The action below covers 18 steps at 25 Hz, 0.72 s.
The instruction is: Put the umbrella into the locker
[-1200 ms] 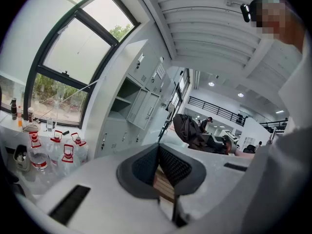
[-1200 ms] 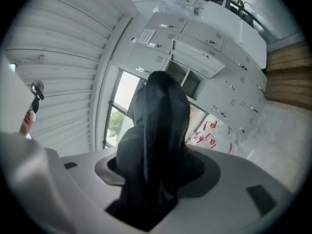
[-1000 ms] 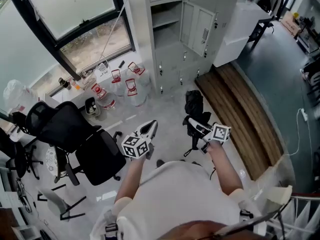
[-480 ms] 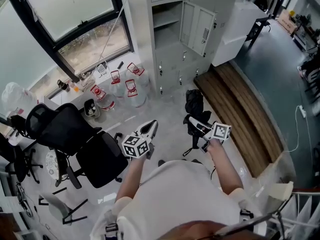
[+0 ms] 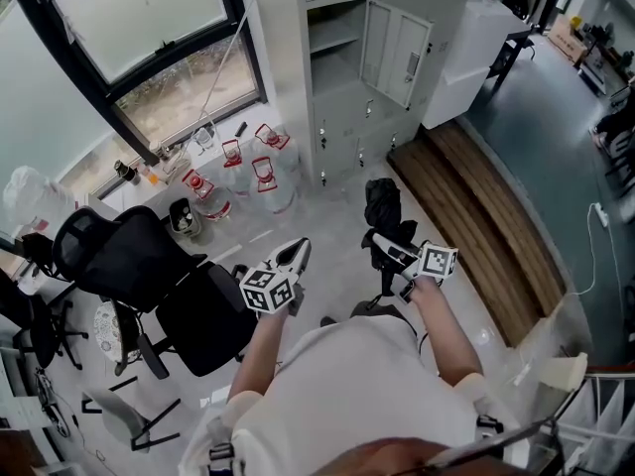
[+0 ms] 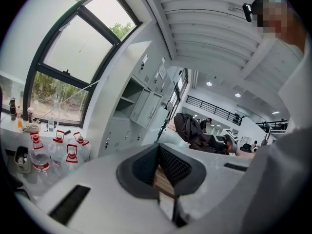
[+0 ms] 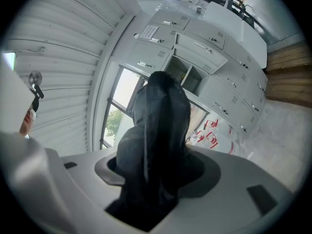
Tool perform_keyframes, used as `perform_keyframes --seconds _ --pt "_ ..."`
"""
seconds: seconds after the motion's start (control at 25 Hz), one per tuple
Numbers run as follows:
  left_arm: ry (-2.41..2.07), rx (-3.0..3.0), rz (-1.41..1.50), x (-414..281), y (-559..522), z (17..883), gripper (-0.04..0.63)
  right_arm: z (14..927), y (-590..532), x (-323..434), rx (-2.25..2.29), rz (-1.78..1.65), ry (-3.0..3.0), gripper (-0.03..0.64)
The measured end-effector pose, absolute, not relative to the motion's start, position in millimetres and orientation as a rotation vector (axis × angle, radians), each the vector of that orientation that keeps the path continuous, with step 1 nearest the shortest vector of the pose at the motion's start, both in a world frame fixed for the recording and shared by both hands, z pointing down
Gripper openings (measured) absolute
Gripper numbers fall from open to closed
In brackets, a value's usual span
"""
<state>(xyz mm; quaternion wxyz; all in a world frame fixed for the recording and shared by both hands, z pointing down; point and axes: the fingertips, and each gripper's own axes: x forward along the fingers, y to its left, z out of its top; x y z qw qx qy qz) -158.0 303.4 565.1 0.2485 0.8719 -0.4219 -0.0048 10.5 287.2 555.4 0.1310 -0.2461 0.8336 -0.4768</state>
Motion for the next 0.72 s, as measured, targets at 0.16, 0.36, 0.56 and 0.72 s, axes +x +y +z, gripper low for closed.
perform_keyframes --seconds 0.16,0.36,0.56,0.72 --pt "-1.141 2.370 -0.008 -160 301 568 0.005 558 283 6 -0.724 -1.387 2.436 0.265" --pt "-1.144 2.360 0.001 -163 288 575 0.005 561 267 7 -0.716 -1.405 2.413 0.265" --pt "-1.154 2.355 0.010 -159 264 574 0.005 565 238 15 -0.737 -1.421 2.409 0.264" --pt "-1.153 2.361 0.019 -149 238 571 0.005 566 210 21 -0.737 -1.444 2.387 0.265"
